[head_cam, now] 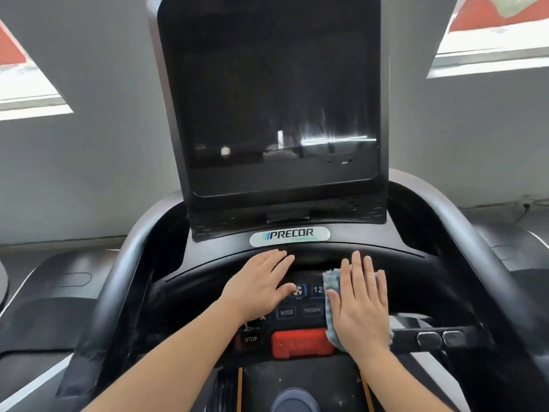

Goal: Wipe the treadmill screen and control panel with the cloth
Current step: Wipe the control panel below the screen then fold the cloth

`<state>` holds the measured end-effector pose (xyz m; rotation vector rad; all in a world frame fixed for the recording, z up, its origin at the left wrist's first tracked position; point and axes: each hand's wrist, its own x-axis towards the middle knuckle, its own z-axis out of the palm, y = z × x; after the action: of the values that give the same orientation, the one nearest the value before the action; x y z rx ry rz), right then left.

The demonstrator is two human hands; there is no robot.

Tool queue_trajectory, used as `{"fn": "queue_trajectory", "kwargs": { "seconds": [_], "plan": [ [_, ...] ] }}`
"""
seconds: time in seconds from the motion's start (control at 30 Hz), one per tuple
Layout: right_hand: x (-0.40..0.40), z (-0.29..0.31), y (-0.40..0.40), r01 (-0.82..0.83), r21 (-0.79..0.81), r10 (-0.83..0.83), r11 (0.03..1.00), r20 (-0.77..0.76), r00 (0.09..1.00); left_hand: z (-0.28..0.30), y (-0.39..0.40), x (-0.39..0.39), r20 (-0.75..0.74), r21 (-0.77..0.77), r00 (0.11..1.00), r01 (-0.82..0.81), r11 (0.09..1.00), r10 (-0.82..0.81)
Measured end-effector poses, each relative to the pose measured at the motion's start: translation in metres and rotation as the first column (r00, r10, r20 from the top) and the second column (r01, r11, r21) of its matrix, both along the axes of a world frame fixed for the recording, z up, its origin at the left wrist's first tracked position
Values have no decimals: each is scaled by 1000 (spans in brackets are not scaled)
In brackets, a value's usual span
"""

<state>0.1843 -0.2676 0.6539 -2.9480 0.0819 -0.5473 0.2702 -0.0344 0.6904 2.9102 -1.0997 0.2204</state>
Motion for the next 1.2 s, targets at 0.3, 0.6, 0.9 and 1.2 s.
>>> {"fn": "queue_trajectory", "kwargs": {
  "seconds": [0.3,0.6,0.9,1.2],
  "plan": [
    [-2,2,2,-63,-31,61,998,-38,997,4,0,-4,-14,-159,999,-52,986,51],
    [39,29,45,-184,-62,177,981,-100,979,20,7,-4,-169,-571,957,-291,768,237],
    [38,28,164,-548,-123,520,828,-201,830,19,80,-51,-250,-637,858,-494,591,448],
    [37,30,135,-629,-166,613,759,-142,777,11,76,-50,-144,-506,921,-383,773,361]
  ]
}}
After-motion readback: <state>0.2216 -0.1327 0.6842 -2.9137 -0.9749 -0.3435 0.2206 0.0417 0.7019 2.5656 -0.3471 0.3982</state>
